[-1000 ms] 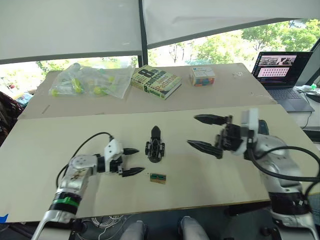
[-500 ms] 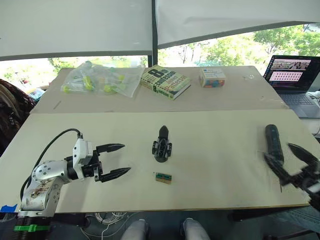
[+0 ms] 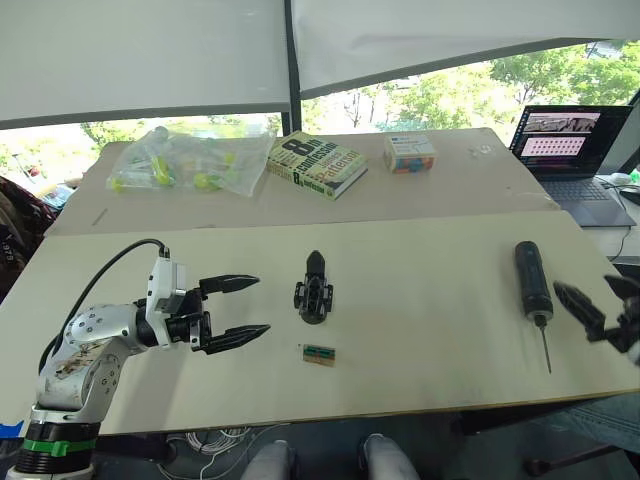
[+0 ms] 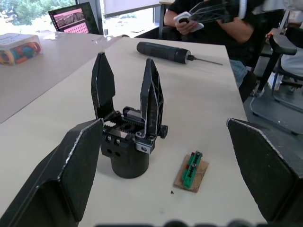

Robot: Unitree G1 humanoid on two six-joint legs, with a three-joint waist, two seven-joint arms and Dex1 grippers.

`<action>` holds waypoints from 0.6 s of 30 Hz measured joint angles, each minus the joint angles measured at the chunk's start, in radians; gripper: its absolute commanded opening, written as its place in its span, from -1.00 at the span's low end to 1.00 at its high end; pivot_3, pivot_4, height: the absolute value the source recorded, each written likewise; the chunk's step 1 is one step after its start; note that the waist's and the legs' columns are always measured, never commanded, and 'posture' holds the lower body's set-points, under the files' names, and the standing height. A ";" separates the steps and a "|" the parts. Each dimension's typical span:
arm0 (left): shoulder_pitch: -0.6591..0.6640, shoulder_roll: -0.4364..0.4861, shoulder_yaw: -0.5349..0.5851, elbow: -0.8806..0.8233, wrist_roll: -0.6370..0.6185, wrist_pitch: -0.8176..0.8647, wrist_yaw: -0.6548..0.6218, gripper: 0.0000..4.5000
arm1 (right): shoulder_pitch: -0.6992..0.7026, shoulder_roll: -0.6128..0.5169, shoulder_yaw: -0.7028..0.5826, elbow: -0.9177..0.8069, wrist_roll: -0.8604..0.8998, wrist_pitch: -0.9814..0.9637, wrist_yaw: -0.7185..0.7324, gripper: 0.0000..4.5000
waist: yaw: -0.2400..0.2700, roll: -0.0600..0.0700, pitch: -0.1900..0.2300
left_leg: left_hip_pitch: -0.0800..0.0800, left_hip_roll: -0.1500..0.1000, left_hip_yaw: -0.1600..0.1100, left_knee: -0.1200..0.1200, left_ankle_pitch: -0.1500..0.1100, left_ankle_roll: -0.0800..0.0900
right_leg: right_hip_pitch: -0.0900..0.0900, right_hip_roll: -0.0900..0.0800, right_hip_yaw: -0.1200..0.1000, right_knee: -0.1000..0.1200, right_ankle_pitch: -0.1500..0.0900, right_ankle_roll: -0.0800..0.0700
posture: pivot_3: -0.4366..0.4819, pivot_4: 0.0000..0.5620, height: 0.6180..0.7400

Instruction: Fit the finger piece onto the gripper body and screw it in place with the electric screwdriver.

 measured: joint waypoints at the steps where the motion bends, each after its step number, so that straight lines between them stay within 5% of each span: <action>1: -0.008 -0.001 -0.006 -0.005 -0.002 0.007 0.007 0.96 | -0.091 -0.039 0.067 0.083 -0.022 0.052 -0.008 1.00 | -0.001 0.000 0.001 | -0.001 -0.001 0.003 0.000 0.000 0.000 | -0.001 -0.001 0.000 0.000 0.002 -0.003 | -0.05 -0.47 0.96; 9: -0.037 -0.001 -0.035 -0.023 -0.009 0.024 0.009 0.96 | -0.544 -0.132 0.437 0.583 -0.225 0.231 0.035 1.00 | -0.006 0.000 0.001 | -0.002 0.000 0.007 0.000 0.000 0.001 | -0.001 -0.001 0.001 -0.003 0.003 -0.003 | -0.05 -0.47 0.96; 15: -0.027 0.001 -0.038 -0.025 -0.011 0.025 -0.002 0.96 | -0.717 -0.133 0.569 0.782 -0.302 0.365 0.129 1.00 | -0.005 0.000 0.001 | -0.002 0.000 0.007 0.000 -0.001 0.002 | -0.002 -0.001 0.001 -0.003 0.003 -0.003 | -0.05 -0.47 0.96; 18: -0.008 0.002 -0.038 -0.032 -0.016 0.025 -0.009 1.00 | -0.751 -0.133 0.611 0.840 -0.328 0.412 0.176 0.65 | -0.005 0.000 0.001 | -0.002 -0.001 0.007 0.000 -0.001 0.002 | -0.002 -0.001 0.001 -0.003 0.003 -0.003 | -0.05 -0.47 0.96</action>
